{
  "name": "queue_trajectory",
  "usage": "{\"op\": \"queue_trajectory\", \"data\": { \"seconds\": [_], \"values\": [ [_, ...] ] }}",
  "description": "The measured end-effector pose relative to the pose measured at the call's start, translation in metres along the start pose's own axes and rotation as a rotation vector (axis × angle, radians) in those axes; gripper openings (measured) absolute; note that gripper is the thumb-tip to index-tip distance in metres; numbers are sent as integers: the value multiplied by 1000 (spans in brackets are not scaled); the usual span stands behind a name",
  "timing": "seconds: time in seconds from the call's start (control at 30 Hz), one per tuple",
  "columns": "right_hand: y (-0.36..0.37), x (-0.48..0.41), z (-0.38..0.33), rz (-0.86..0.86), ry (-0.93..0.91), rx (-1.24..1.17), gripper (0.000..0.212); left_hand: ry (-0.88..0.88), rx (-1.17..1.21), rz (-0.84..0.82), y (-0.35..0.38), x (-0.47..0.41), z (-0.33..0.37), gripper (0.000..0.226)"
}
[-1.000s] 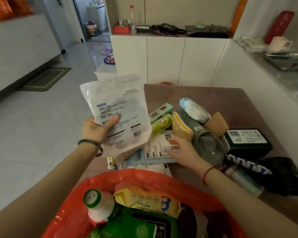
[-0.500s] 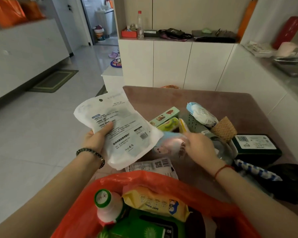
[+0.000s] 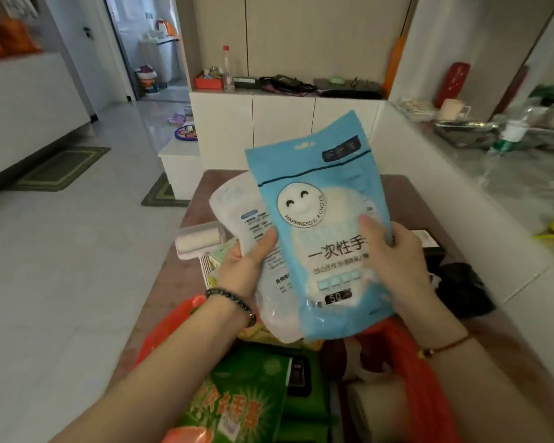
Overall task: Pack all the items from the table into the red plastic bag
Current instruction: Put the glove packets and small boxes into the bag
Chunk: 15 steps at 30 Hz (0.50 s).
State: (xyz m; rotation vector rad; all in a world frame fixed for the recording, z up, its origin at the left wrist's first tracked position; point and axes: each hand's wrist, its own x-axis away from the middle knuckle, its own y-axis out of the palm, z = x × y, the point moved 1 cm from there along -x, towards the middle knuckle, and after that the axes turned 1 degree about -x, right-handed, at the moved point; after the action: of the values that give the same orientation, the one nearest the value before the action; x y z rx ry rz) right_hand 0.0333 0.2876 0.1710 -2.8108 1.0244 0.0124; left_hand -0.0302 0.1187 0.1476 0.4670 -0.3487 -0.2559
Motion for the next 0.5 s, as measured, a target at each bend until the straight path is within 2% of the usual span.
{"op": "queue_trajectory", "data": {
  "seconds": [0.1,0.23,0.3,0.37,0.43,0.47,0.5],
  "values": [
    [3,22,10,-138,176,-53,14,-126,15,-90,2,23,-7,41],
    [-4,52,27,-373,457,-333,30,-141,-136,-158,-13,46,-13,36],
    [-12,63,32,-419,514,-433,35,-161,-211,-240,-20,59,-16,59],
    [-20,74,36,-358,482,-421,34,-162,-195,-346,-26,78,-22,70],
    [-31,85,42,-190,402,-344,28,-178,-296,-450,-40,98,-40,58],
    [-37,92,46,-89,368,-345,26,-162,-495,-510,-48,109,-49,51],
    [-42,99,50,10,349,-371,27,-96,-768,-645,-63,118,-64,45]
  ]
}}
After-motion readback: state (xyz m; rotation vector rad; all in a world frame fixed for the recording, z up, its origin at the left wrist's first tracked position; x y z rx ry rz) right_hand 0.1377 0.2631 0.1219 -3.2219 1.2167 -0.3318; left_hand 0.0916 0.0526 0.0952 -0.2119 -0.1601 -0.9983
